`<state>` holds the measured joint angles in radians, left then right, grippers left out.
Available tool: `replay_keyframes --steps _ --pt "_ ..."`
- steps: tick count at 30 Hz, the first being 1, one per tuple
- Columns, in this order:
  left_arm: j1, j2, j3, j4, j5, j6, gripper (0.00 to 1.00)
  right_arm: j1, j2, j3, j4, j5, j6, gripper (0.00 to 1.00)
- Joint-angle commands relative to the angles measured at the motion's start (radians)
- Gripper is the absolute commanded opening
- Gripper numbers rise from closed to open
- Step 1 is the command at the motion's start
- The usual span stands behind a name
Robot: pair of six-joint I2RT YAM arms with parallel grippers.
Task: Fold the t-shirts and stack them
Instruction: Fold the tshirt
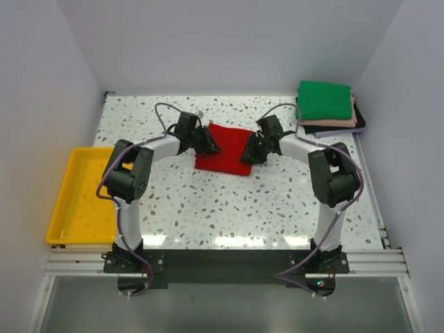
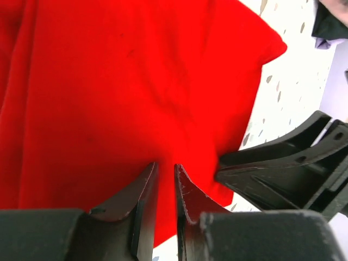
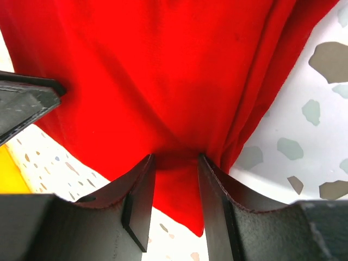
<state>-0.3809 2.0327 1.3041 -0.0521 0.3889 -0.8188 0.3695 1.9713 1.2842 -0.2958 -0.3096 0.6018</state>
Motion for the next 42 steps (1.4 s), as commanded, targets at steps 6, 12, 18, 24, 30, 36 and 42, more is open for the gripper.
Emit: replay_keyframes --steps 6,12,18,24,30,36,42 --pt "0.0 -0.048 -0.003 0.057 -0.008 0.004 0.23 -0.03 -0.083 -0.045 -0.002 -0.025 -0.016 0.43" --pt "0.011 0.003 0.156 -0.005 -0.002 0.03 0.23 -0.053 -0.066 0.095 -0.013 -0.048 -0.011 0.47" --pt "0.037 0.132 0.314 -0.006 0.005 0.017 0.23 -0.053 0.107 0.291 0.046 -0.111 0.058 0.46" --pt "0.086 0.264 0.389 0.015 0.01 -0.011 0.22 -0.089 0.273 0.432 0.075 -0.158 0.113 0.44" --pt "0.129 0.314 0.347 0.012 -0.025 -0.043 0.18 -0.181 0.311 0.394 0.121 -0.245 0.128 0.44" --pt "0.135 0.302 0.274 0.037 -0.038 -0.074 0.16 -0.253 0.325 0.305 0.247 -0.399 0.217 0.45" --pt "0.134 0.278 0.311 0.086 0.01 -0.06 0.18 -0.271 0.239 0.28 0.238 -0.431 0.213 0.46"
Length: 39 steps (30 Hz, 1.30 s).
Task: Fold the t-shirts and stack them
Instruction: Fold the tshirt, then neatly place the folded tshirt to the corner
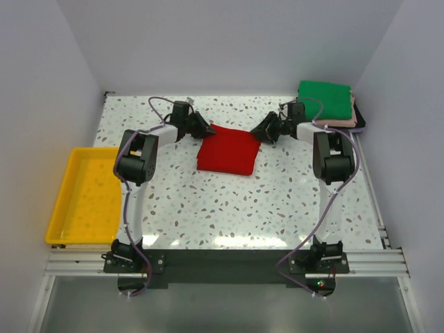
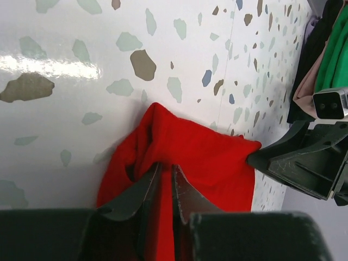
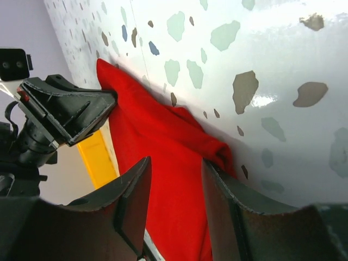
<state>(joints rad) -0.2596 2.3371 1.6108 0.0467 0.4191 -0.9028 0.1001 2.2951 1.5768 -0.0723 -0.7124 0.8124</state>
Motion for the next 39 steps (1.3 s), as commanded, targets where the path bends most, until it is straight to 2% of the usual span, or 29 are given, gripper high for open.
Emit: replay_keyframes --steps 1,5,9,12,17,22,30,39 --pt "0.013 -0.031 0.015 -0.011 -0.011 0.025 0.19 -0.005 -0.103 -0.021 0.005 -0.024 -0.015 0.47" --pt "0.013 -0.074 0.064 0.007 0.052 0.033 0.28 -0.017 -0.221 -0.072 -0.05 0.059 -0.071 0.53" --pt "0.003 -0.123 0.09 -0.001 0.083 0.054 0.36 -0.017 -0.319 -0.109 -0.188 0.155 -0.169 0.59" --pt "-0.024 -0.179 0.083 -0.045 0.075 0.093 0.36 -0.014 -0.362 -0.162 -0.221 0.2 -0.225 0.62" --pt "-0.107 -0.326 -0.132 -0.062 0.041 0.084 0.31 0.001 -0.391 -0.279 -0.204 0.215 -0.237 0.64" --pt "-0.196 -0.393 -0.319 0.01 -0.009 0.076 0.25 0.044 -0.382 -0.342 -0.15 0.234 -0.231 0.67" --pt "-0.308 -0.337 -0.417 0.048 -0.045 0.067 0.22 0.142 -0.352 -0.373 -0.122 0.364 -0.194 0.69" --pt "-0.326 -0.314 -0.425 0.032 -0.063 0.073 0.22 0.199 -0.309 -0.423 -0.044 0.455 -0.105 0.69"
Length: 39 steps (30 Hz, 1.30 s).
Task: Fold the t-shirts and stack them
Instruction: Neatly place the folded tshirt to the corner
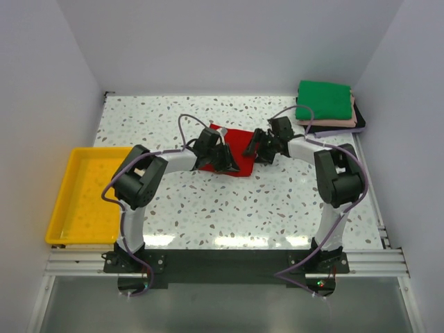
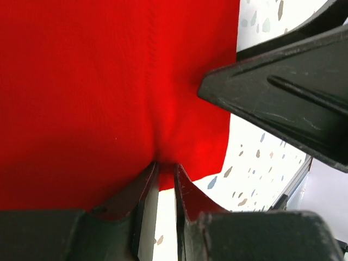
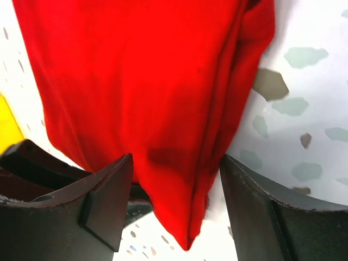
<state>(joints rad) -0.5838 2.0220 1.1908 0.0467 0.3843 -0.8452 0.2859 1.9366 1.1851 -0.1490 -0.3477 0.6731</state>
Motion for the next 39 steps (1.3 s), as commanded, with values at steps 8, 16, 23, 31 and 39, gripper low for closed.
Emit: replay_keyframes --steps 8,16,23,31,39 --pt "-0.005 0.001 0.013 0.016 -0.019 0.026 0.22 0.039 0.11 0.007 0.046 0.136 0.08 0.56" --pt "0.005 -0.052 0.13 -0.123 -0.022 0.09 0.21 0.047 0.171 0.128 -0.069 0.245 0.002 0.04" --pt "0.123 -0.244 0.199 -0.324 -0.041 0.195 0.23 0.047 0.231 0.362 -0.318 0.381 -0.203 0.0" --pt "0.22 -0.44 0.075 -0.416 -0.102 0.322 0.23 0.041 0.228 0.58 -0.454 0.55 -0.415 0.0" --pt "0.248 -0.542 -0.057 -0.436 -0.11 0.416 0.23 -0.007 0.282 0.841 -0.567 0.653 -0.653 0.0"
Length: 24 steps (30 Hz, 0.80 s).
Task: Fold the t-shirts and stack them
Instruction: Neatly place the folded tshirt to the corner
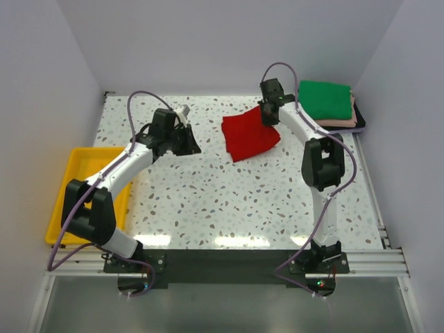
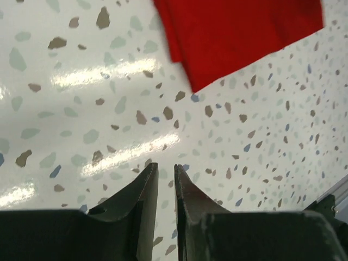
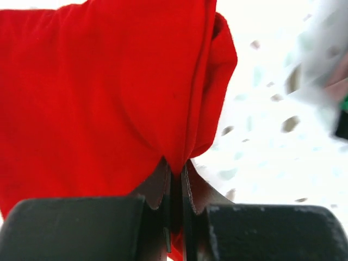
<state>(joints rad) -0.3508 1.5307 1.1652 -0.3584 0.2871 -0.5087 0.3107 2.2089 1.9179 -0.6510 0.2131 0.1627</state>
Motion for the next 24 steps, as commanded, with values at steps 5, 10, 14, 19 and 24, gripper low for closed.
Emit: replay_keyframes --steps 5,10,14,19,24 --pt "0.019 -0.064 -0.059 -0.04 -0.014 0.124 0.23 -0.067 0.02 0.258 -0.111 0.155 -0.274 0.0" --pt "0.024 -0.057 -0.078 -0.013 0.024 0.13 0.22 -0.107 0.054 0.39 -0.128 0.186 -0.354 0.0" --pt "0.033 -0.037 -0.094 -0.002 0.046 0.131 0.22 -0.131 0.116 0.573 -0.156 0.195 -0.423 0.0" --pt "0.039 -0.032 -0.098 0.002 0.06 0.134 0.22 -0.153 0.133 0.642 -0.112 0.209 -0.477 0.0" --pt "0.044 -0.018 -0.104 0.006 0.076 0.133 0.21 -0.173 0.123 0.682 -0.093 0.204 -0.486 0.0"
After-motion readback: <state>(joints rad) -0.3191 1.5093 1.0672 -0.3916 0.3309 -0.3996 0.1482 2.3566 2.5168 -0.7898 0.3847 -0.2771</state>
